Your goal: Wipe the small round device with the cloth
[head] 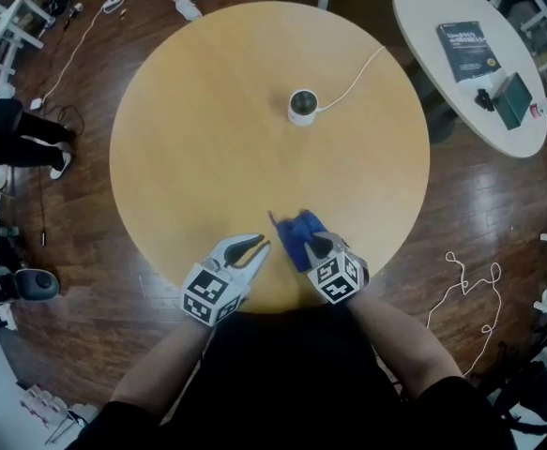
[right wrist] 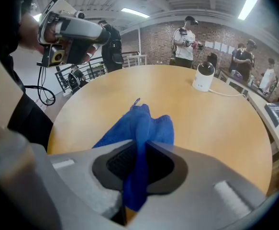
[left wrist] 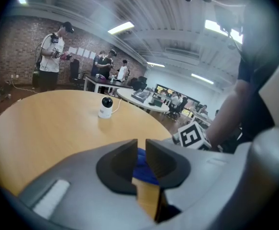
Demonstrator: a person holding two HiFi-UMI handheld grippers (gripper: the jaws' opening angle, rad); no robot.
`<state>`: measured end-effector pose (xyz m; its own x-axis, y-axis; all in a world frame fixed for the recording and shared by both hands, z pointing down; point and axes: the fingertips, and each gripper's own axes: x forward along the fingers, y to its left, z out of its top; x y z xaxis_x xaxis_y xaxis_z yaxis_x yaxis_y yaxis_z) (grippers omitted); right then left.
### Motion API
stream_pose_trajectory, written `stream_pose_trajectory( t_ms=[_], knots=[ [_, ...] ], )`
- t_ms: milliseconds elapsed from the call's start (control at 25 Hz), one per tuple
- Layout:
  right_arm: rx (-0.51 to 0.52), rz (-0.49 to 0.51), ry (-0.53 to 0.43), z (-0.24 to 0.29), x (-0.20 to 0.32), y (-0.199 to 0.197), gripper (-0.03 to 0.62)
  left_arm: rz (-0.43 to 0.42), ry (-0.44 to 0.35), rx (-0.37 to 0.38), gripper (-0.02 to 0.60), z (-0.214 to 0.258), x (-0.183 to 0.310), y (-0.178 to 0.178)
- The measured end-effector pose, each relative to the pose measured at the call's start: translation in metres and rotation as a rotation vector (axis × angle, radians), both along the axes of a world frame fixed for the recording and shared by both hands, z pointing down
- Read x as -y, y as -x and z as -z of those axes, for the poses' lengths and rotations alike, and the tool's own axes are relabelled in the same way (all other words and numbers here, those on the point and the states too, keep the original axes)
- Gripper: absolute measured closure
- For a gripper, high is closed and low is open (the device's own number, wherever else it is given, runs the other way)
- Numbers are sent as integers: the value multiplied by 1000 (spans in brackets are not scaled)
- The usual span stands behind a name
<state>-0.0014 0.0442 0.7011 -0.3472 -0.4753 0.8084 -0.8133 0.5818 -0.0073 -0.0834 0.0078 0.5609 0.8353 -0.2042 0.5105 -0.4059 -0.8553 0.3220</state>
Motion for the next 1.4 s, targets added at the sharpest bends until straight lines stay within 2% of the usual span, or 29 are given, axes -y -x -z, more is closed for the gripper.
stream_pose_trajectory(
  t_ms=[480,680,920,1120,1400],
  knots=[
    [-40,-45,81,-18,-22,-35,545,13,-67,-41,526,23,-3,-13],
    [-73,-109,28,-12,-19,-65,545,-2,-101,-56,526,30,-1,-25],
    [-45,-170,-48,12,10,-90,545,11,-138,-65,526,42,10,-40],
    [-14,-169,-120,35,43,-93,545,35,-157,-47,526,48,18,-38],
    [46,-177,-171,57,88,-89,545,104,-167,-21,526,54,33,-25]
  ],
)
